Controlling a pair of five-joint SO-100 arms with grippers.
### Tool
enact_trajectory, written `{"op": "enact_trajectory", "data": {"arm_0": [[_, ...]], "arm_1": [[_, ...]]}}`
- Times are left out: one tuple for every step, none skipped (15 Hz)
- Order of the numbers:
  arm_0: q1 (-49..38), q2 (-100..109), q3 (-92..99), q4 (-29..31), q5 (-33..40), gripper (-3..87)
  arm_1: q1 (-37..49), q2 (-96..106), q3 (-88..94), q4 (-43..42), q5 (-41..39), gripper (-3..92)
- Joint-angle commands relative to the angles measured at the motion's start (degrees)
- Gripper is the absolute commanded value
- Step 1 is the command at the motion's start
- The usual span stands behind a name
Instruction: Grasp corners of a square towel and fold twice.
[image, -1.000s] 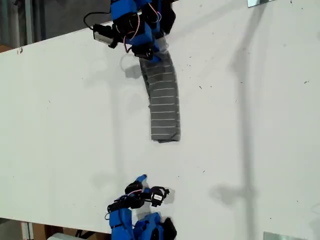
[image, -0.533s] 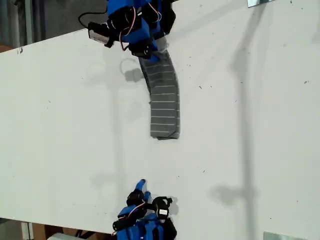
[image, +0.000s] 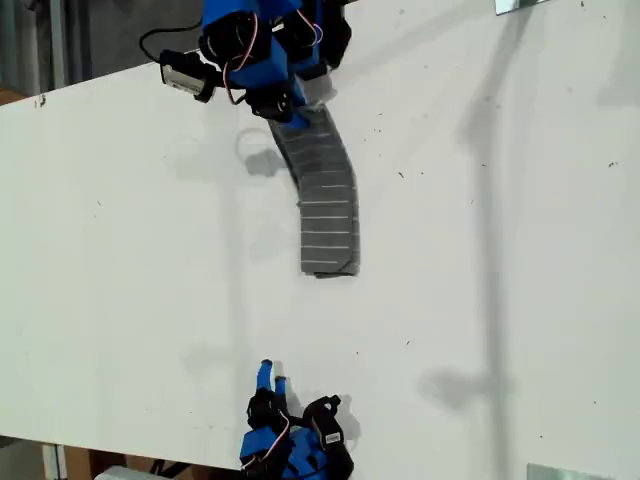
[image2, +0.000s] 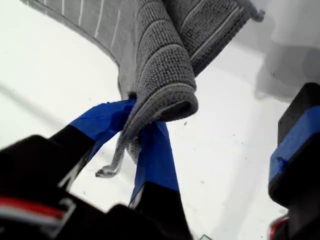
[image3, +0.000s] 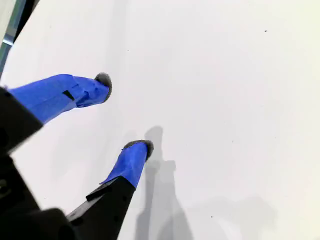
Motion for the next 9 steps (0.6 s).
{"op": "enact_trajectory", "data": {"arm_0": [[-0.2, 0.4, 0.0, 0.4, 0.2, 21.3], [-0.3, 0.4, 0.0, 0.4, 0.2, 21.2], [-0.4, 0.4, 0.1, 0.4, 0.3, 21.1], [-0.4, 0.4, 0.1, 0.4, 0.4, 21.1], [-0.4, 0.4, 0.1, 0.4, 0.4, 21.1], [-0.4, 0.4, 0.1, 0.4, 0.4, 21.1], [-0.4, 0.4, 0.1, 0.3, 0.9, 21.0], [-0.4, 0.4, 0.1, 0.3, 1.1, 21.0], [-0.4, 0.4, 0.1, 0.3, 1.1, 20.9]], "arm_1": [[2.2, -7.3, -11.1, -0.4, -6.7, -0.1], [3.4, -12.9, -15.9, -1.2, -10.2, -0.1], [4.2, -19.7, -22.1, -1.7, -13.4, -0.1], [4.7, -26.7, -28.9, -2.1, -16.6, -0.1], [5.2, -33.8, -36.0, -2.5, -19.9, -0.1], [5.7, -39.8, -42.3, -3.9, -23.5, -0.1], [5.9, -44.9, -47.2, -5.9, -26.9, -0.1], [6.2, -48.9, -50.8, -8.3, -30.1, -0.1], [6.2, -51.4, -52.6, -11.4, -33.0, -0.1]]}}
